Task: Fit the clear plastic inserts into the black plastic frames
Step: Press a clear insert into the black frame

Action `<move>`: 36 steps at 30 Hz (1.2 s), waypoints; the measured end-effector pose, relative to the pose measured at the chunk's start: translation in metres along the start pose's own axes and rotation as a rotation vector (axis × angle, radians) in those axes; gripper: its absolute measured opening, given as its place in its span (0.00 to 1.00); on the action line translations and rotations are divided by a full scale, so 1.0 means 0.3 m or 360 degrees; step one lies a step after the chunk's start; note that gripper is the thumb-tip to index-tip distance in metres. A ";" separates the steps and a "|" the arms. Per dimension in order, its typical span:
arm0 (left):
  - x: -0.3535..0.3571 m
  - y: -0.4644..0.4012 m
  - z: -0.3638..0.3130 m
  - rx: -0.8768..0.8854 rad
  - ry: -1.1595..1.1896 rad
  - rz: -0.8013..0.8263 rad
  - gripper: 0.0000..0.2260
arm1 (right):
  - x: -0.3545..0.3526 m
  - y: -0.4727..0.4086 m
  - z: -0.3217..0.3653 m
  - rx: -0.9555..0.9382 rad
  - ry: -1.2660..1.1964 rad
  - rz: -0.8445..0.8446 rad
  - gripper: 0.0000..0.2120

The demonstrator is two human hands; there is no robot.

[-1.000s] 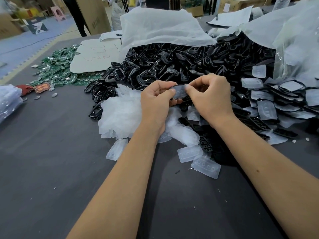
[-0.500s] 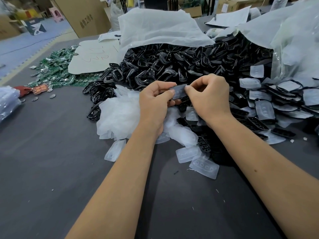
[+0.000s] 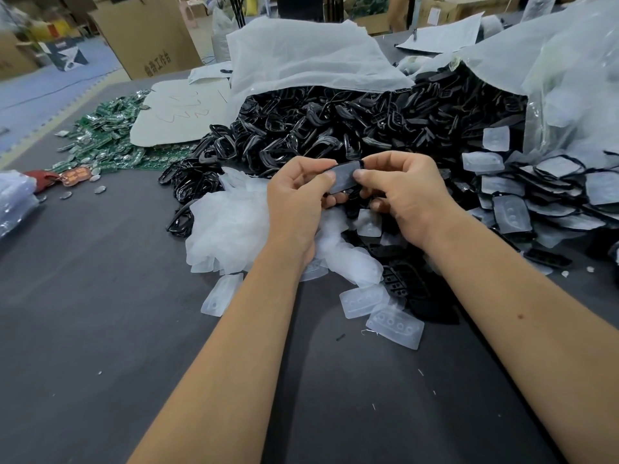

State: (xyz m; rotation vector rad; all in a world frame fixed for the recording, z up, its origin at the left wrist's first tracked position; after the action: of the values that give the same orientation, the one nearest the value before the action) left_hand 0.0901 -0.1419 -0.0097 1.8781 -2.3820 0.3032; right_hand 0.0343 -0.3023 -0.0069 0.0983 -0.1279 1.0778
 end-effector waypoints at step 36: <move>-0.005 -0.004 -0.010 0.0153 -0.0095 0.0017 0.09 | 0.025 -0.008 0.001 0.0041 -0.0358 0.0186 0.11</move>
State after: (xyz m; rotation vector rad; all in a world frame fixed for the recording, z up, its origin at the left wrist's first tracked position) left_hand 0.0915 -0.1403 -0.0069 1.9420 -2.4585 0.3746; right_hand 0.0398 -0.2970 -0.0054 0.2378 -0.3258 1.1835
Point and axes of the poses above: each hand's wrist, its own y-axis away from the middle knuckle, its own x-axis out of the palm, z = x × y, the point moved 8 cm from there along -y, towards the middle knuckle, and after that the axes turned 3 degrees about -y, right-handed, at the moved point
